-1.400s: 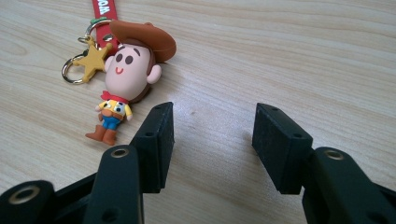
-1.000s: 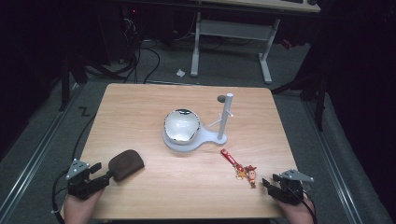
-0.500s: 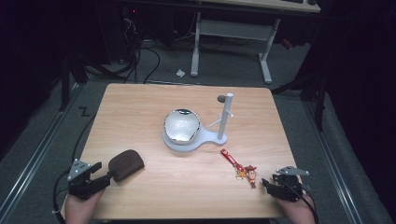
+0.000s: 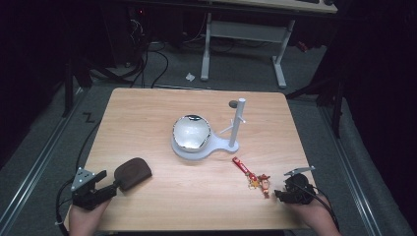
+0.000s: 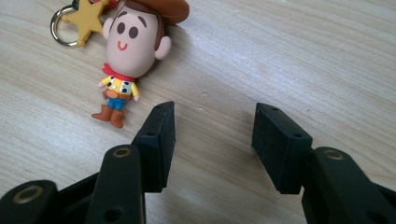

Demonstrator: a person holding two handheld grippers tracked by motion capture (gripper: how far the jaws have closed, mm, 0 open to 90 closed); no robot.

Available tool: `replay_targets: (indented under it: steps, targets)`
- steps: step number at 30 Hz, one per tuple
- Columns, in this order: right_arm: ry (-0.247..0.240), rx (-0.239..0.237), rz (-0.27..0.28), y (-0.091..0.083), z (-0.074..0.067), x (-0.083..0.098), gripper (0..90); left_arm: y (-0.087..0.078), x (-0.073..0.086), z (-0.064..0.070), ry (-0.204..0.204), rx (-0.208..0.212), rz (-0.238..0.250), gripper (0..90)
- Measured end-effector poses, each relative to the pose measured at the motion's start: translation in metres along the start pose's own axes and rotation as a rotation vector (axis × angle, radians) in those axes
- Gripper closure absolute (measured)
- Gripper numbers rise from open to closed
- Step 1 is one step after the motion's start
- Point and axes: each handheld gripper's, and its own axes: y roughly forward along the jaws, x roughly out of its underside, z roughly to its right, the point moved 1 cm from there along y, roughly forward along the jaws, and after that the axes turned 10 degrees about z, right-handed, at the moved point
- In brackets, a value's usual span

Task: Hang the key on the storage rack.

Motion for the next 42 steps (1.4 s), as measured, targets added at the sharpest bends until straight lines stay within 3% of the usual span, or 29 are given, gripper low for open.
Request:
replay_targets:
  steps: [6, 13, 16, 24, 31, 34, 42]
  targets:
    - [-0.023, -0.014, -0.097, 0.003, -0.001, -0.011, 48.7, 0.003, 0.002, 0.002, 0.001, 0.01, -0.023, 29.7]
    - [-0.145, -0.011, -0.195, 0.003, -0.011, -0.024, 49.7, 0.002, 0.001, 0.001, -0.006, 0.013, -0.02, 29.9]
    - [-0.179, -0.011, -0.192, -0.004, -0.017, -0.03, 51.5, 0.003, 0.001, 0.001, 0.007, 0.016, -0.025, 29.9]
    - [-0.152, -0.047, -0.193, -0.007, -0.02, -0.043, 48.7, 0.004, 0.0, 0.0, 0.005, 0.017, -0.023, 30.0]
    - [-0.107, -0.082, -0.168, 0.008, -0.023, -0.05, 45.5, 0.004, 0.001, -0.001, -0.003, 0.023, -0.023, 30.2]
    - [-0.089, -0.09, -0.181, 0.014, -0.024, -0.05, 44.2, 0.003, 0.001, -0.002, 0.0, 0.027, -0.021, 30.4]
    - [-0.062, -0.098, -0.185, 0.019, -0.023, -0.055, 47.3, 0.002, 0.0, -0.003, -0.004, 0.029, -0.015, 30.5]
